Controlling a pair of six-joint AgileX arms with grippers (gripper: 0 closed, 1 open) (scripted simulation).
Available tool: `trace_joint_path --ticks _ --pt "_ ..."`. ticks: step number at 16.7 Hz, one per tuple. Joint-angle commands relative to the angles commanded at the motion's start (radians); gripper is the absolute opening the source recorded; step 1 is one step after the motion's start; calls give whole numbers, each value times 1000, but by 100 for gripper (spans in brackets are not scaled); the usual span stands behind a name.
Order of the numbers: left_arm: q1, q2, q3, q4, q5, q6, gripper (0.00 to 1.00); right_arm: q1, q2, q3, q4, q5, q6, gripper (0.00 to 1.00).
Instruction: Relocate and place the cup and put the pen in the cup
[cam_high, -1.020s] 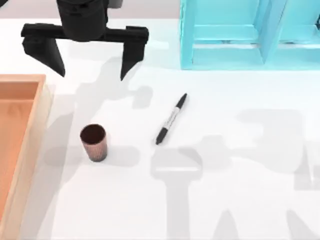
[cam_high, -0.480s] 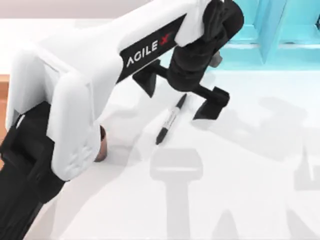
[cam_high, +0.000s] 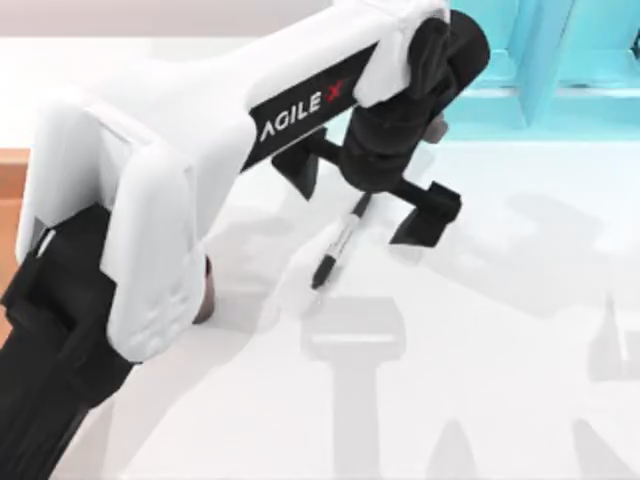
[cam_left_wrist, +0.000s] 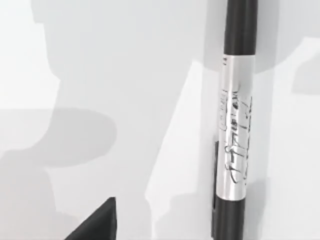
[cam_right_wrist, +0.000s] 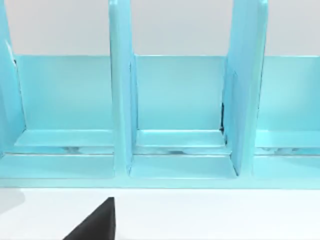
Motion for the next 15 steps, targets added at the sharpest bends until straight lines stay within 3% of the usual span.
trace_joint_path --ticks 8,13,15 --pt "34 52 -206 267 2 36 100 0 0 0 0 0 0 100" --pt "36 55 -217 281 2 38 100 0 0 0 0 0 0 100" --pt "36 55 -217 281 2 38 85 0 0 0 0 0 0 100"
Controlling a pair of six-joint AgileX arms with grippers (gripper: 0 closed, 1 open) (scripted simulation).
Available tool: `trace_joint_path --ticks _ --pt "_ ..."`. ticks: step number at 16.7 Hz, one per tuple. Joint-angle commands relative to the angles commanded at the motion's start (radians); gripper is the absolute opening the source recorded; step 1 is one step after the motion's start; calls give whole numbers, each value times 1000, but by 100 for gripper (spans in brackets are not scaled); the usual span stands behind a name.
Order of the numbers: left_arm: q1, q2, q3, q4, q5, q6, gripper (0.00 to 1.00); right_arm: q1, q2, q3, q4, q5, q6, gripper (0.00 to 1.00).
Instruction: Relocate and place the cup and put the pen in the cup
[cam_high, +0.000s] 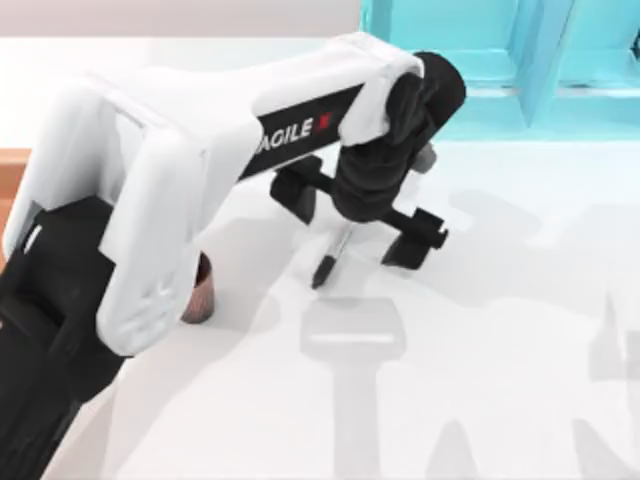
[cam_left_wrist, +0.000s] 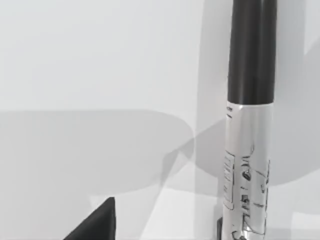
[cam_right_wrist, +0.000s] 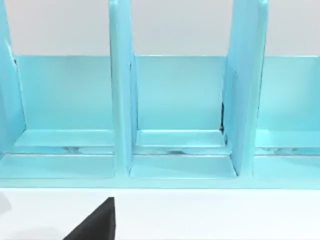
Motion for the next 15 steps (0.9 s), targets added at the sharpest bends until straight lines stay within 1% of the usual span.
trace_joint_path --ticks 11,12,15 --pt "0 0 0 0 0 0 2 0 0 0 0 0 0 100" --pt "0 0 0 0 0 0 0 0 0 0 0 0 0 100" --pt "0 0 0 0 0 0 0 0 0 0 0 0 0 100"
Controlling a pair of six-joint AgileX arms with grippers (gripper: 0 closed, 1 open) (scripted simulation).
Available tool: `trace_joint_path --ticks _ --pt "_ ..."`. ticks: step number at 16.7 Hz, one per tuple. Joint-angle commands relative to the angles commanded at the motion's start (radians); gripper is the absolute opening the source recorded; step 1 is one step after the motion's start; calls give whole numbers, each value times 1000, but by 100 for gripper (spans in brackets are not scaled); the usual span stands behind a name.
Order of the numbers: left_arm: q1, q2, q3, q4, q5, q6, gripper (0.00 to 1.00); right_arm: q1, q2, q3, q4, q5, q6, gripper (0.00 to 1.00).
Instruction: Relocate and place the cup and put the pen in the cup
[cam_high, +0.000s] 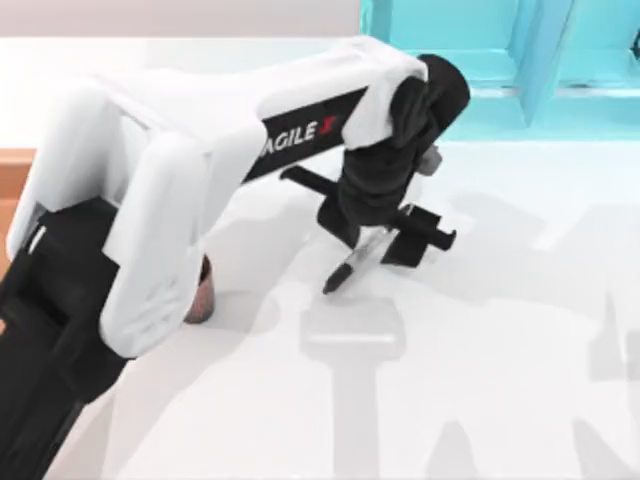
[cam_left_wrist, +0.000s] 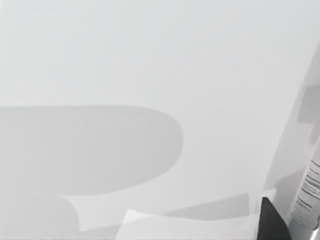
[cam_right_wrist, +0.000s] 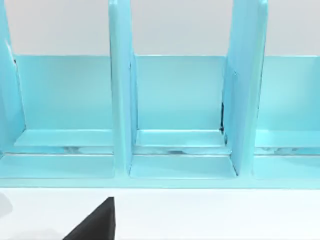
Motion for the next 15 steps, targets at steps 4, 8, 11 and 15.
trace_joint_path --ticks 4,8,11,15 --pt "0 0 0 0 0 0 0 0 0 0 0 0 0 100" --pt "-49 -107 -36 -43 63 -50 0 0 0 0 0 0 0 100" --pt "-85 -227 -109 -77 61 -90 0 0 0 0 0 0 0 100" --pt "-130 -390 -196 -124 59 -142 0 0 0 0 0 0 0 100"
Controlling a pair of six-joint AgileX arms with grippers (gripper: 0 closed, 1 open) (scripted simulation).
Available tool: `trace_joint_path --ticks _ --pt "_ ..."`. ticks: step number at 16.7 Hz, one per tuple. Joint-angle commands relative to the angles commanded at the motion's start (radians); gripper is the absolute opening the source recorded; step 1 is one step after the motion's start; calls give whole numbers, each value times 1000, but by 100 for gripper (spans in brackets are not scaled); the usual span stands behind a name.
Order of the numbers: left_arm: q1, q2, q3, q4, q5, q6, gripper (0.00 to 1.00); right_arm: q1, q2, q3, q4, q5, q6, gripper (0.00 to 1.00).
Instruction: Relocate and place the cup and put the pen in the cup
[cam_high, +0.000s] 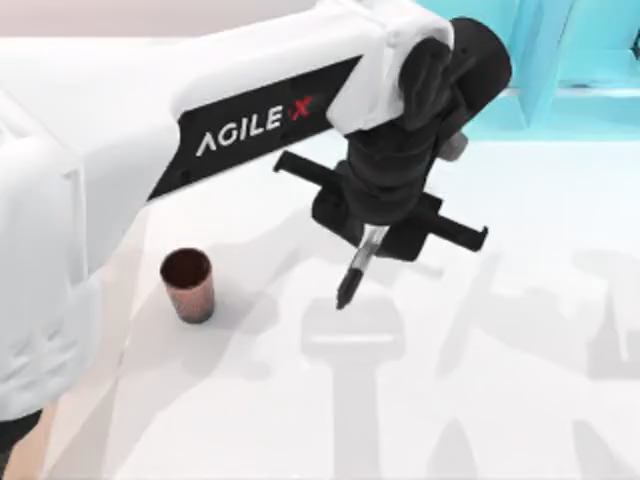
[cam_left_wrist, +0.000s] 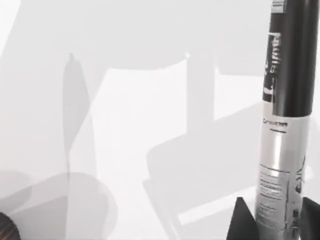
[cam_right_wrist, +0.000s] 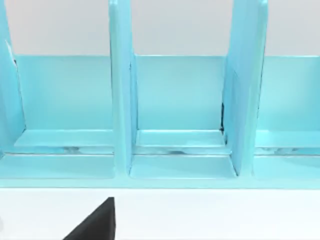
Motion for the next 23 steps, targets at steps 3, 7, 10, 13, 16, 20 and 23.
trace_joint_path --ticks 3,7,10,13,16,20,23 --pt "-42 -63 -61 -44 -6 -40 0 0 0 0 0 0 0 100" --pt "-41 -62 -61 -45 -6 -40 0 0 0 0 0 0 0 100" --pt "-34 -60 -90 -17 5 -29 0 0 0 0 0 0 0 100" --pt "-11 -90 -208 101 22 13 0 0 0 0 0 0 0 100" --pt "27 -197 -414 315 26 82 0 0 0 0 0 0 0 100" --pt "74 -405 -740 723 40 178 0 0 0 0 0 0 0 100" --pt "91 -531 -943 987 61 228 0 0 0 0 0 0 0 100"
